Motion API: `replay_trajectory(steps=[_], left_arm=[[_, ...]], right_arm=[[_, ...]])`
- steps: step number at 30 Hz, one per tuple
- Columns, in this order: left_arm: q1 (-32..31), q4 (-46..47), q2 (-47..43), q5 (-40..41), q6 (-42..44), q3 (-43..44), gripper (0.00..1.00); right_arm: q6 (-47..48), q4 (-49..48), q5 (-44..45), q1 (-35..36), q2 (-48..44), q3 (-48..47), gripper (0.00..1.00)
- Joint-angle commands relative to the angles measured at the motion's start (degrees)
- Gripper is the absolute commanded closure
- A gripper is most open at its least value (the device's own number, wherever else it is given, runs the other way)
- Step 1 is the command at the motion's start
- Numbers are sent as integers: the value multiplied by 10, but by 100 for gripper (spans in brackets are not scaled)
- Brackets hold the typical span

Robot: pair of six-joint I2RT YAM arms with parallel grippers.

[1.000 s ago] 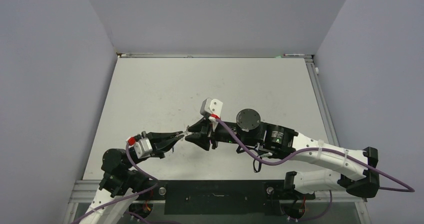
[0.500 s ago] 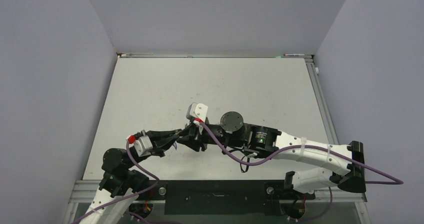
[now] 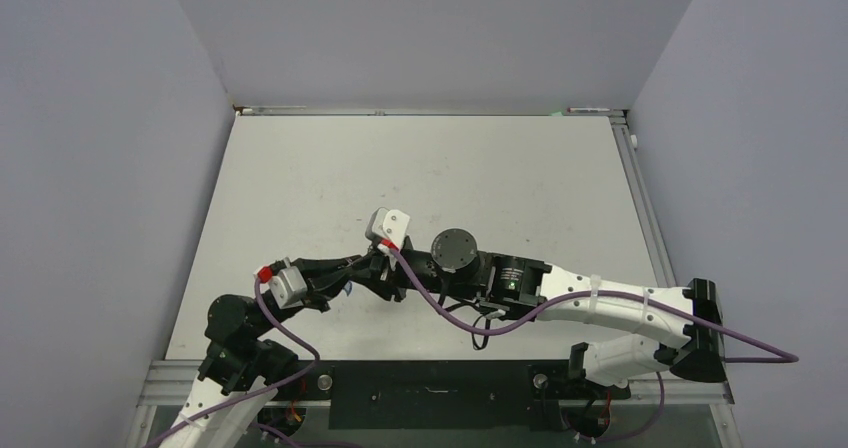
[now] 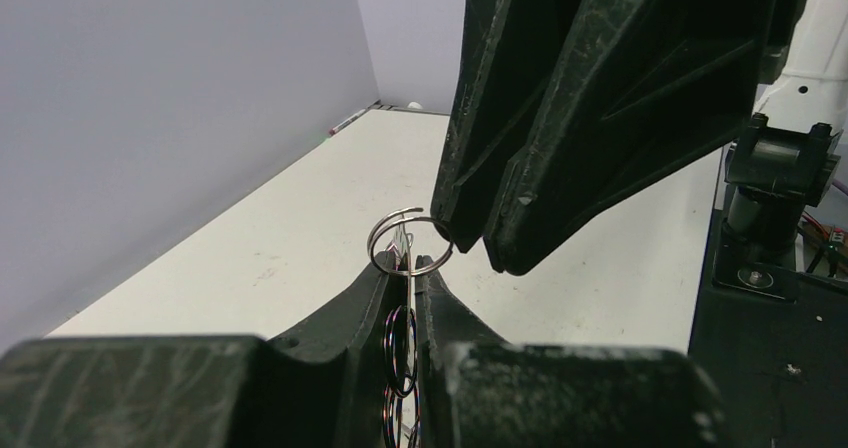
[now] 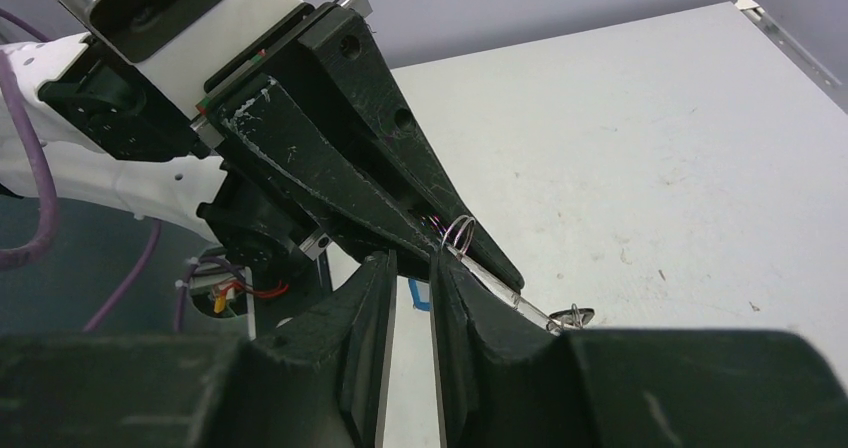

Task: Put the keys on the keyring

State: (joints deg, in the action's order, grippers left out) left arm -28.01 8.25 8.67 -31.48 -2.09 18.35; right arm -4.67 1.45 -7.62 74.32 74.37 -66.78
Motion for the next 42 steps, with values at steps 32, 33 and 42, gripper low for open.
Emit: replay_trajectory(steps=[32, 33, 42], left_arm=[[10, 52, -1, 21, -61, 26, 100], [10, 52, -1, 21, -62, 26, 100], [11, 51, -3, 22, -64, 26, 100]], right_arm=[[82, -553, 93, 37, -32, 268, 74], [79, -555, 94, 38, -28, 265, 74], [68, -561, 112, 43, 1, 248, 73]])
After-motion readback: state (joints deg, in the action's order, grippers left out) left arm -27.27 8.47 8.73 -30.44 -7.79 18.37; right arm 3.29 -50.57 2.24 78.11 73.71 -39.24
